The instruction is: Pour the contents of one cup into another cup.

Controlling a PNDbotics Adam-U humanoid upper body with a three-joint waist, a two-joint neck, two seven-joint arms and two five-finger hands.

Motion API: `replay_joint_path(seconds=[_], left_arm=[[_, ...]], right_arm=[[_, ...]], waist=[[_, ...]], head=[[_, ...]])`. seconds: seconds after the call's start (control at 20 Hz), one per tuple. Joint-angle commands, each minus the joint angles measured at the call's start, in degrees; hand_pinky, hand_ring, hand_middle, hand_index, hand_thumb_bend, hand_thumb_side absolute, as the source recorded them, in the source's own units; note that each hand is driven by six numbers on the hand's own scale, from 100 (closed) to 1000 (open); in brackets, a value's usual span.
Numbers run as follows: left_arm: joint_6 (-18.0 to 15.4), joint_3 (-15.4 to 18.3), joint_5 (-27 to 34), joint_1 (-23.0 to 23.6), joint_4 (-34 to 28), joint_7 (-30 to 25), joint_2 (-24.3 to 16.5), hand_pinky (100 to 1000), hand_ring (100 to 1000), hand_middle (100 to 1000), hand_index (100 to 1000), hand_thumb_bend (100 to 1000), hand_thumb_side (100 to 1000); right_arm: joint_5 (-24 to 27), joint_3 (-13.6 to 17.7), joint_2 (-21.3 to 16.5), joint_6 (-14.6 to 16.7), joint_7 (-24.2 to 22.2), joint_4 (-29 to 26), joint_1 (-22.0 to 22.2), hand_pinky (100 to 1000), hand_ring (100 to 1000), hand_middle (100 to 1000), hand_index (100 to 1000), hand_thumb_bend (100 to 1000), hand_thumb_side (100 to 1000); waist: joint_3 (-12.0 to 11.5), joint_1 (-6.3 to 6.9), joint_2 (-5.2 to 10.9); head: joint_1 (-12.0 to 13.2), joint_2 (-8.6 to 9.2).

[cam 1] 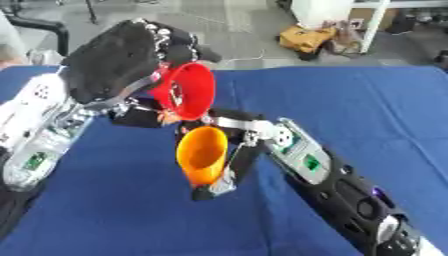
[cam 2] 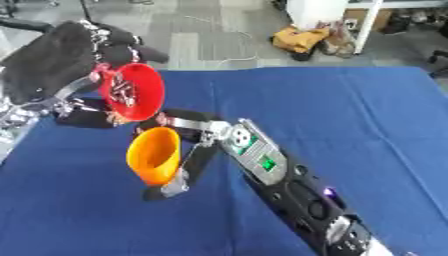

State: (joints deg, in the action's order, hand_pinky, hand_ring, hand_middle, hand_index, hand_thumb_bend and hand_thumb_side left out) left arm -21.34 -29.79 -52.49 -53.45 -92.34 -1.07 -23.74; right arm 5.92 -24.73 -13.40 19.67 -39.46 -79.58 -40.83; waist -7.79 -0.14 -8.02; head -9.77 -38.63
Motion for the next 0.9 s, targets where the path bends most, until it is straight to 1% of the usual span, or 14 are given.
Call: replay_joint_path(seconds=[0.05,0.9], left_arm=[[-0.8,0.4,-1.3,-0.9,-1.1,-0.1,-1.4,177,340,366,822,470,100],[-1.8,0.8,-6.6,-1.0,-3.7,-0.2,-1.8,225,354,366,825,506,100]], right_arm=[[0.6,0.7,-0.6,-0.3,0.1,-1.5,-0.9,223,416,289,444,274,155],[0.8,0.8,-0.7,-0.2,-0.2,-1.3,-0.8,217,418,287,440,275,155]], waist=[[0.0,0.14,1.08],[-0.2,0.26,1.11]], head=[[-0.1,0.49],[0.0,0.61]])
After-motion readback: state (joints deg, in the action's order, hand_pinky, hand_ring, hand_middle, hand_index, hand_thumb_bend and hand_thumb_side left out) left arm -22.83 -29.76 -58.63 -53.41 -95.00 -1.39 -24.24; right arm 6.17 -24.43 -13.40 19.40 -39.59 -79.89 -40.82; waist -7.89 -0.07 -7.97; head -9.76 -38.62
